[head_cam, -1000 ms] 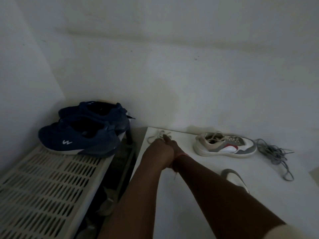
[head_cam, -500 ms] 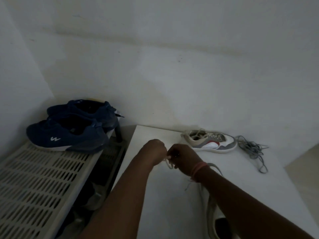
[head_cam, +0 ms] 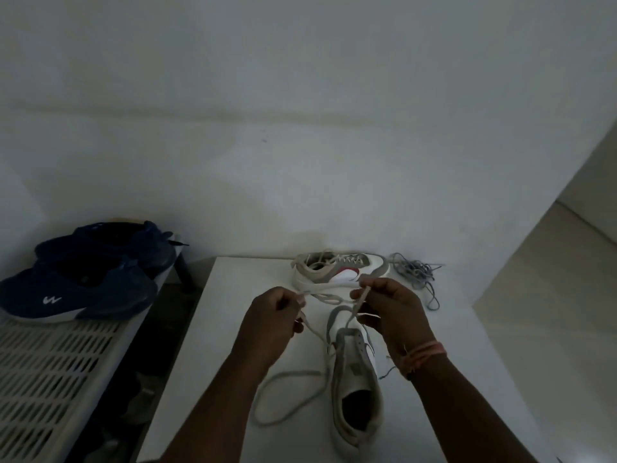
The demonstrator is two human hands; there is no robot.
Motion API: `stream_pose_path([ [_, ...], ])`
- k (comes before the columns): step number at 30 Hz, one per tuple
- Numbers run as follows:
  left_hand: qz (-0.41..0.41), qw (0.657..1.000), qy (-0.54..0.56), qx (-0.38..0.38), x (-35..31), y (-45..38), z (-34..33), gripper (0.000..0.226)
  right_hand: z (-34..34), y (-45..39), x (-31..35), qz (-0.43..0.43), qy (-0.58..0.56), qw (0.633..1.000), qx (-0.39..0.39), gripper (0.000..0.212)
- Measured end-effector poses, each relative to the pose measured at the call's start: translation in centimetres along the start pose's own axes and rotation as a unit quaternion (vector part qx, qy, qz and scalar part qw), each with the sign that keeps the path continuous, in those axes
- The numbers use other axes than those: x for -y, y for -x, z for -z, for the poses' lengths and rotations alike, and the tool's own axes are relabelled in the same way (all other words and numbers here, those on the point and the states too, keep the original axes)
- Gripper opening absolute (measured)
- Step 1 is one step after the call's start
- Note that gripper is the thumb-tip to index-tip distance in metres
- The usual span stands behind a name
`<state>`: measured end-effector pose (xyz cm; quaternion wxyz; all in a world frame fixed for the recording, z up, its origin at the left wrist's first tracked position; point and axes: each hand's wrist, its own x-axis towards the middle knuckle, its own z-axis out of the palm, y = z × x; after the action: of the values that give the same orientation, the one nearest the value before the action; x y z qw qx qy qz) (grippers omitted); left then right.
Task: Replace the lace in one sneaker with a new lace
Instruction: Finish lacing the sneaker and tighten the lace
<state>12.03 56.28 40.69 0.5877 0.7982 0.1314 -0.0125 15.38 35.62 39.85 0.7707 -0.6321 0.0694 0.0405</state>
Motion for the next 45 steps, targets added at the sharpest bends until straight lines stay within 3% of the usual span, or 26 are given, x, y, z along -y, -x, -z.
stream_pose_path([
  [2, 0.082, 0.987, 0.124, -0.057, 0.0, 0.1, -0.2, 0.019, 1.0, 0.5, -0.5, -0.039, -0.069, 0.996, -0.026, 0.011],
  [4, 0.156, 0.948, 0.258, -0.099, -0.6, -0.5, 0.3, 0.021, 1.8, 0.7, -0.8, -0.080, -0.153, 0.985, -0.029, 0.011],
  [6, 0.184, 0.924, 0.319, -0.101, -1.2, -1.3, 1.0, 0.020, 2.1, 0.5, -1.0, -0.089, -0.202, 0.975, -0.015, 0.012],
  [8, 0.178, 0.936, 0.300, -0.049, -1.6, -1.8, 0.7, 0.019, 1.6, -0.1, -1.6, -0.056, -0.099, 0.994, 0.006, 0.012],
  [10, 0.140, 0.961, 0.236, 0.040, -2.1, -1.8, -0.1, 0.019, 0.5, -0.3, -2.7, 0.006, 0.073, 0.994, 0.077, 0.038],
  [12, 0.083, 0.969, 0.184, 0.141, -2.9, -1.8, -0.8, 0.022, -0.5, -0.3, -3.5, 0.078, 0.239, 0.957, 0.143, 0.071],
  [13, 0.059, 0.965, 0.182, 0.178, -3.3, -2.0, -1.1, 0.023, -0.9, -0.5, -3.6, 0.108, 0.278, 0.940, 0.167, 0.078],
  [16, 0.055, 0.954, 0.233, 0.178, -3.3, -2.7, -1.5, 0.025, -1.8, -0.8, -3.6, 0.090, 0.230, 0.943, 0.222, 0.054],
  [19, 0.134, 0.952, 0.219, 0.165, -2.3, -3.4, -1.3, 0.022, -2.5, -0.1, -4.2, 0.083, 0.212, 0.953, 0.198, 0.024],
  [21, 0.185, 0.946, 0.201, 0.172, -1.8, -3.8, -0.9, 0.022, -2.3, 0.1, -4.6, 0.063, 0.207, 0.958, 0.186, 0.023],
  [23, 0.225, 0.925, 0.257, 0.166, -1.3, -4.2, -0.6, 0.023, -1.8, 0.0, -4.5, 0.038, 0.208, 0.965, 0.154, 0.023],
  [27, 0.319, 0.840, 0.431, 0.075, -0.4, -4.1, -1.3, 0.020, -1.3, 0.3, -4.9, 0.100, 0.294, 0.950, 0.040, 0.040],
  [29, 0.317, 0.831, 0.457, 0.024, 0.1, -3.8, -2.2, 0.026, -1.6, 0.8, -4.8, 0.094, 0.301, 0.944, 0.101, 0.033],
  [32, 0.273, 0.824, 0.496, -0.013, 0.0, -3.3, -3.8, 0.025, -2.2, 1.6, -4.7, 0.019, 0.252, 0.947, 0.199, 0.024],
  [35, 0.262, 0.828, 0.495, -0.006, 0.1, -3.2, -4.6, 0.023, -2.0, 1.3, -4.5, 0.030, 0.219, 0.961, 0.169, 0.006],
  [38, 0.293, 0.850, 0.437, 0.021, 0.3, -3.1, -4.6, 0.018, -0.5, 0.2, -3.8, 0.021, 0.214, 0.970, 0.118, 0.007],
  [40, 0.314, 0.883, 0.347, 0.041, 0.2, -2.7, -4.5, 0.017, 0.4, -0.4, -3.8, 0.017, 0.234, 0.967, 0.101, 0.012],
  [42, 0.259, 0.960, 0.092, 0.055, 0.3, -2.1, -4.3, 0.028, 1.0, -0.6, -4.2, 0.041, 0.277, 0.956, 0.085, 0.016],
  [43, 0.190, 0.977, -0.088, 0.051, 0.6, -1.8, -4.2, 0.034, 1.2, -0.7, -4.4, 0.052, 0.287, 0.953, 0.076, 0.018],
  [45, 0.011, 0.930, -0.367, -0.007, 1.2, -1.4, -4.2, 0.041, 1.5, -0.8, -4.8, 0.063, 0.296, 0.951, 0.069, 0.019],
])
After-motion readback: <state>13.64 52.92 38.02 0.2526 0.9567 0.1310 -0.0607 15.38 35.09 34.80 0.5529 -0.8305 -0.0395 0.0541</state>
